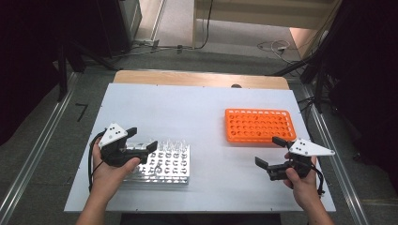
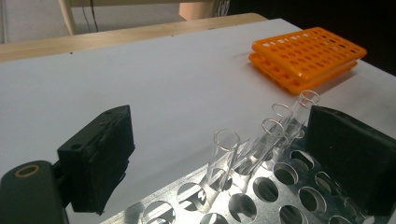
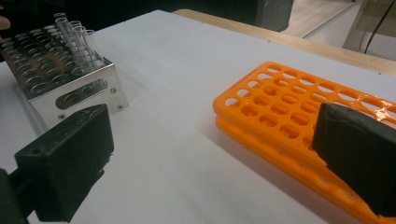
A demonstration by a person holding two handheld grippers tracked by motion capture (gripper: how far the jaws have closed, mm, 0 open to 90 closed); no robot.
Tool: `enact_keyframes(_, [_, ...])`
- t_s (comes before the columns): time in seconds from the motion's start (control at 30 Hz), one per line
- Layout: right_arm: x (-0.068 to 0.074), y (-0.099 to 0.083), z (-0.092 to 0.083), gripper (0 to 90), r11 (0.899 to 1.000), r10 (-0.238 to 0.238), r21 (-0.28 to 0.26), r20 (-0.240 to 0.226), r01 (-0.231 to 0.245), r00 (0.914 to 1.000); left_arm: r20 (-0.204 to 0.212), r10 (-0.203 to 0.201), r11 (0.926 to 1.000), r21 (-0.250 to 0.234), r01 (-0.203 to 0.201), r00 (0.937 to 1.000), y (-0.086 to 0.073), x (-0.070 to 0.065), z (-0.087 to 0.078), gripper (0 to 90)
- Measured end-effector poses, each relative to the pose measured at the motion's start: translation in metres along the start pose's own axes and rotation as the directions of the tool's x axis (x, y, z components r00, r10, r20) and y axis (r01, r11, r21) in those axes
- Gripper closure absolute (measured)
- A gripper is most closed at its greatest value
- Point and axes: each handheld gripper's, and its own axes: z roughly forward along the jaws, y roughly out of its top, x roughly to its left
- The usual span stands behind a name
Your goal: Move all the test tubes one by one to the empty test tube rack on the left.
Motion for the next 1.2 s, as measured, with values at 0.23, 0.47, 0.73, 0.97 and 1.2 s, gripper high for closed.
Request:
enact_keyframes(0.23, [-0.006, -0.002, -0.004, 0.0, 1.0, 0.007, -0.008, 0.015, -0.007, 0.9999, 0.045, 0.018, 0.9982, -0.059, -0.015, 0.9988, -0.003, 0.002, -0.012, 0.0])
enact_keyframes(0.47, [-0.012, -0.006, -0.007, 0.0, 1.0, 0.015, -0.003, 0.035, -0.015, 0.9993, 0.05, 0.036, 0.9933, -0.111, -0.031, 0.9981, -0.01, 0.005, -0.028, 0.0])
enact_keyframes(0.73, [-0.016, -0.011, -0.013, 0.0, 1.0, 0.025, 0.005, 0.059, -0.025, 0.9979, 0.044, 0.024, 0.9904, -0.137, -0.018, 0.9987, -0.022, 0.013, -0.043, 0.0])
enact_keyframes(0.97, [-0.02, -0.017, -0.021, 0.0, 0.999, 0.03, 0.014, 0.079, -0.031, 0.9964, 0.043, 0.036, 0.9899, -0.139, -0.03, 0.9984, -0.028, 0.014, -0.048, 0.0])
enact_keyframes(1.2, [-0.024, -0.029, -0.033, 0.0, 0.999, 0.044, 0.022, 0.102, -0.046, 0.9939, 0.043, 0.034, 0.9895, -0.142, -0.028, 0.9985, -0.033, 0.014, -0.051, 0.0])
